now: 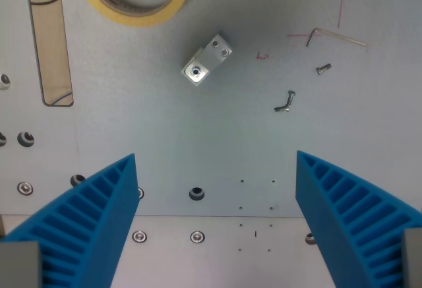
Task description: Rotate around gripper positive z
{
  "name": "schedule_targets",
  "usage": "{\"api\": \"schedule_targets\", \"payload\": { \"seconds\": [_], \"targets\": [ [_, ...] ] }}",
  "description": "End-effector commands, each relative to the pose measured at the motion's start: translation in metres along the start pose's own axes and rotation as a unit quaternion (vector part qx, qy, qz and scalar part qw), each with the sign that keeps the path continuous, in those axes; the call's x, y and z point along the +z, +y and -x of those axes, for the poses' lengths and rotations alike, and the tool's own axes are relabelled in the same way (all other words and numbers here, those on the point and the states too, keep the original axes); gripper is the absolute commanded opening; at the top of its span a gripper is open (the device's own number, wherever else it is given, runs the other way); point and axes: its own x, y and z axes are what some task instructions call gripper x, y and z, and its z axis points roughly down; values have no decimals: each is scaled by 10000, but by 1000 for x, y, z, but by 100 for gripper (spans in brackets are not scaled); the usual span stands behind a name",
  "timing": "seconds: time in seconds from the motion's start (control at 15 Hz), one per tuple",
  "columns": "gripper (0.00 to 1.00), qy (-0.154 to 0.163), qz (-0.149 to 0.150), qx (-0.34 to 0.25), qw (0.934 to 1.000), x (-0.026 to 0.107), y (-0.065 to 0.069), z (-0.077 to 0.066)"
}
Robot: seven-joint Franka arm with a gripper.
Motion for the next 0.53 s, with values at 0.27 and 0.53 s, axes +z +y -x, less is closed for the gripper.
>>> {"api": "schedule_targets", "payload": {
  "seconds": [0.27,0.53],
  "targets": [
    [100,25,-1,268,9996,-2,0,0],
    [100,25,-1,535,9986,-2,0,0]
  ]
}}
